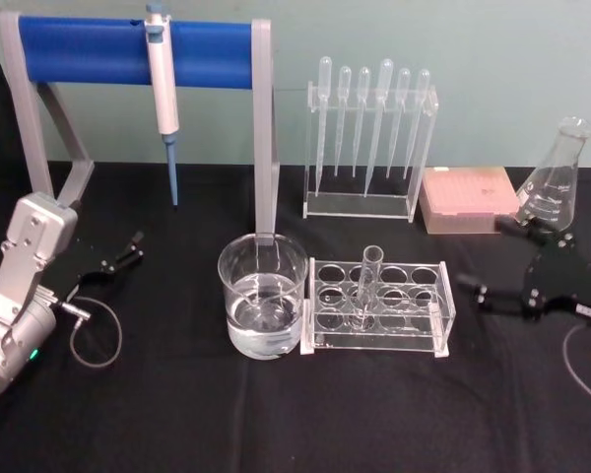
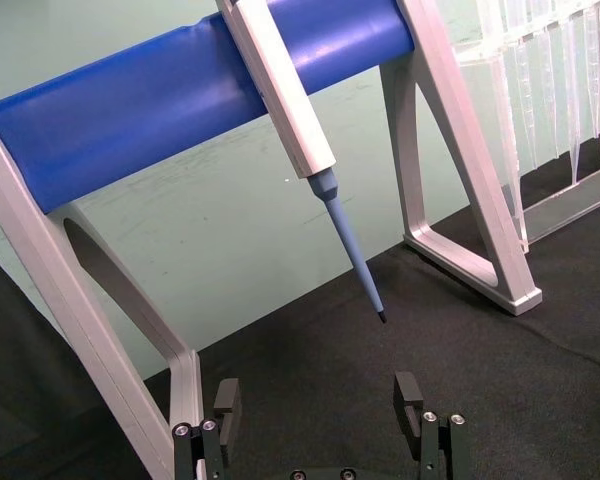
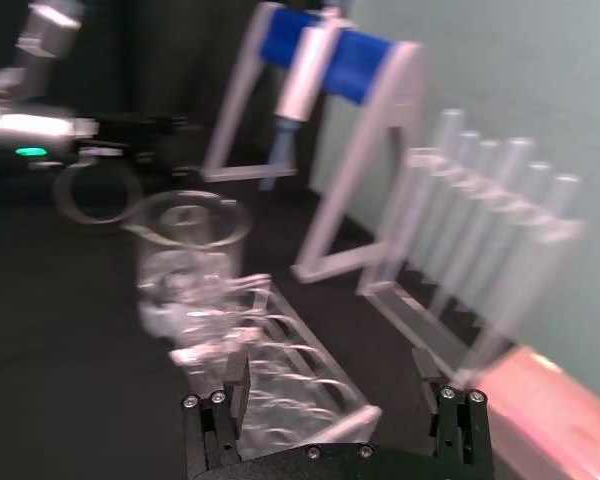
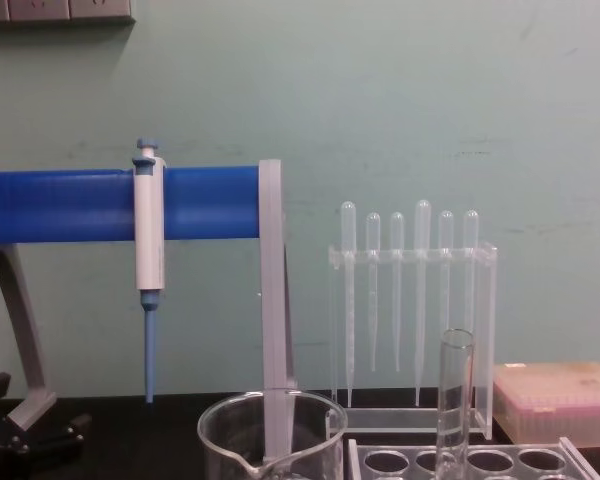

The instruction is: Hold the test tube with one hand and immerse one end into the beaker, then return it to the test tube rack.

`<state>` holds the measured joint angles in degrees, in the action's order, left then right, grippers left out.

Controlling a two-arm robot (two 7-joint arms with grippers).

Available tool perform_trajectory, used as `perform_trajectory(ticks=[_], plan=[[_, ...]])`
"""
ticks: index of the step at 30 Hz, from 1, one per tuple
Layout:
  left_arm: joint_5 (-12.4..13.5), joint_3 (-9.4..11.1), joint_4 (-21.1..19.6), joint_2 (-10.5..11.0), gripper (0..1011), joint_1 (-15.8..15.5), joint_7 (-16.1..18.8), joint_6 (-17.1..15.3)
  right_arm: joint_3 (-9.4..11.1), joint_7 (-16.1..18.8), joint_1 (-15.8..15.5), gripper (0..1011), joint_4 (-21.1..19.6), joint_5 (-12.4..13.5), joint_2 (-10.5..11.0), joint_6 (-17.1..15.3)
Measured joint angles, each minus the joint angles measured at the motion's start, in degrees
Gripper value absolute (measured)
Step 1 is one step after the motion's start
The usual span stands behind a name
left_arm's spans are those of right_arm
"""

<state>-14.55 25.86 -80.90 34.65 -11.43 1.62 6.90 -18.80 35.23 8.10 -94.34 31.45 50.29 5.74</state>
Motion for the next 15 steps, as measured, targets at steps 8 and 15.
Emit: perform_trajectory(ticks=[8, 15], plan=[[0.0, 0.0, 0.0, 0.0, 1000, 0.0, 0.0, 0.0, -3.55, 10.02, 4.39, 1003, 2.03, 0.6, -0.95, -2.01], [0.0, 0.0, 0.0, 0.0, 1000, 0.0, 0.0, 0.0, -6.77, 12.45, 8.15, 1002, 3.25, -0.42, -2.72, -4.9]])
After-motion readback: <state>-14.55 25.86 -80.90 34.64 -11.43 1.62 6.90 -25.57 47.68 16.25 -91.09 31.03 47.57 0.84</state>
